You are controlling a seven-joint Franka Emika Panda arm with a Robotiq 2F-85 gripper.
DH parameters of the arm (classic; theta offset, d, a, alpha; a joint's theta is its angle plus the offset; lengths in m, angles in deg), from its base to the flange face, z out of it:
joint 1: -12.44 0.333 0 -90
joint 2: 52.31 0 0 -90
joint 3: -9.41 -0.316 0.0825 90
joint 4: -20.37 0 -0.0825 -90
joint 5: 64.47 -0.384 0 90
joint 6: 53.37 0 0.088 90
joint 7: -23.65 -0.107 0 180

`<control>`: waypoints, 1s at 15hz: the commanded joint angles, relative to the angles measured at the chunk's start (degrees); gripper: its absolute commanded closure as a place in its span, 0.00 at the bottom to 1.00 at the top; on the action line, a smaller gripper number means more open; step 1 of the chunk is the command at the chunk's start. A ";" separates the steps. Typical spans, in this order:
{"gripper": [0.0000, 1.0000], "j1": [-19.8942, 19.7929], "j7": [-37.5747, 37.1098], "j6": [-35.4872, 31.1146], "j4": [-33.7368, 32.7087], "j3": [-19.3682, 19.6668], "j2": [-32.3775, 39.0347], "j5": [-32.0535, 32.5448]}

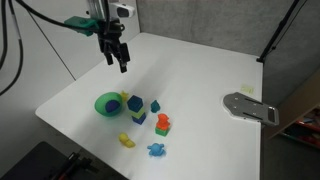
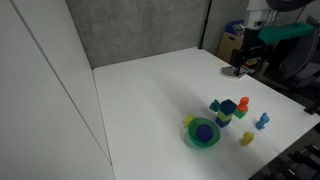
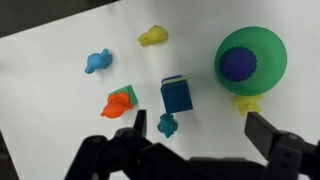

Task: Remove the yellow microbe toy from the green bowl and put it on the table

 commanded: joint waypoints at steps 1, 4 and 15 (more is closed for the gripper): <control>0.00 -2.10 2.35 2.45 2.19 -1.07 -7.23 -1.37; 0.00 -2.73 2.71 4.87 0.62 -1.40 -10.18 -1.89; 0.00 -4.09 5.94 7.31 -2.13 -1.62 -13.15 -6.17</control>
